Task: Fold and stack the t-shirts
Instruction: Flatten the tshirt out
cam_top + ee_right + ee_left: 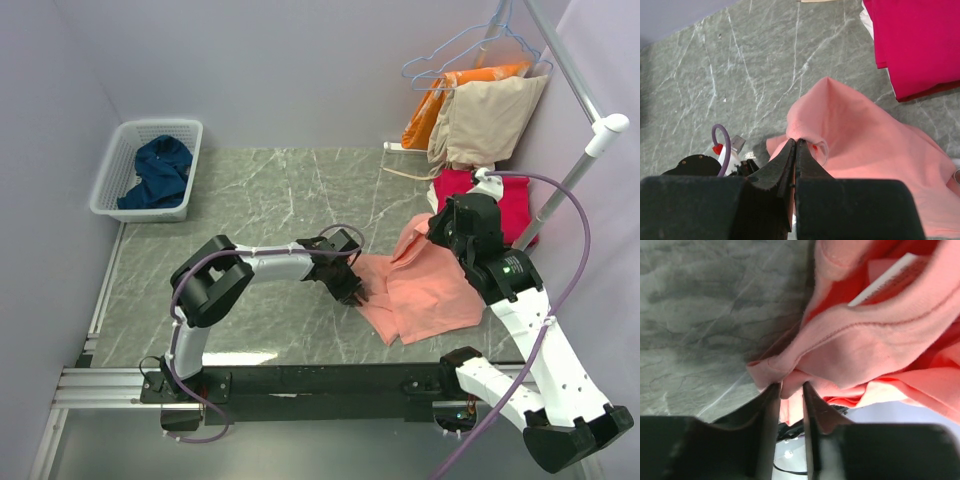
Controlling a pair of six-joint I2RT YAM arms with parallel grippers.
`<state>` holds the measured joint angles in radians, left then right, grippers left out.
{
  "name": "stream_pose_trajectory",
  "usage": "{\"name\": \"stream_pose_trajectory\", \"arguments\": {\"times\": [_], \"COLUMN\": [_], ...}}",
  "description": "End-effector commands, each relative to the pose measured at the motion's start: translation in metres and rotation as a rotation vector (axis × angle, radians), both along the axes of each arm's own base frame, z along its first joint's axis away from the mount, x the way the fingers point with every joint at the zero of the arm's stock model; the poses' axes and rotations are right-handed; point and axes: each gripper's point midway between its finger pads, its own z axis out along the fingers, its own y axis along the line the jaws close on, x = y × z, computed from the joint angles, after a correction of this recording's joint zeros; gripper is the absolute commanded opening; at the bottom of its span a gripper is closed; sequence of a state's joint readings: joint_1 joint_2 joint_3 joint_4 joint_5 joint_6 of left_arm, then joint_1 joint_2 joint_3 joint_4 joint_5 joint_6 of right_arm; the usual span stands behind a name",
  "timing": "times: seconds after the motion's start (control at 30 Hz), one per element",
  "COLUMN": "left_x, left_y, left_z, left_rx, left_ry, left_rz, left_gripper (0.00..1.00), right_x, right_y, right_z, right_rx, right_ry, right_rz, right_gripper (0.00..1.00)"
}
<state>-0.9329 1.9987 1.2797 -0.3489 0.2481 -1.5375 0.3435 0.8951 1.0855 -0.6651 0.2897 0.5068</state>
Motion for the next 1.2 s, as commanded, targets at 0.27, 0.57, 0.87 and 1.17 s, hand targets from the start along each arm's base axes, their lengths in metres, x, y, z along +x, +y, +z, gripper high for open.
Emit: {"name": "stream_pose_trajectory", "arguments": {"times": [0.27, 0.57, 0.87, 1.17], "left_x": [0.010, 0.030, 0.056, 0.062], "left_y": [-0.001, 0.023, 0.093, 0.188], "left_z": [0.019, 0.084, 0.165, 0.212], "left_rx": [-0.006, 0.028, 0.173, 0.370], "left_ry": [-0.055, -0.282, -0.570, -0.690], "left_rz": [-0.005, 0.014, 0.175, 0.332], "left_gripper": [0.01, 0.01, 0.01, 0.01], "right_x": [0.006, 0.004, 0.006, 0.006], "right_y": [0.001, -0.002, 0.004, 0.000], "right_z": [0.008, 0.018, 0.027, 0.051], "right_rx": [0.018, 0.022, 0.055, 0.054], "right_ry": [-0.036, -0.057, -0.074, -0.115], "right_rz": [-0.004, -0.012, 0.003, -0.015], "right_gripper": [0.00, 0.00, 0.00, 0.00]}}
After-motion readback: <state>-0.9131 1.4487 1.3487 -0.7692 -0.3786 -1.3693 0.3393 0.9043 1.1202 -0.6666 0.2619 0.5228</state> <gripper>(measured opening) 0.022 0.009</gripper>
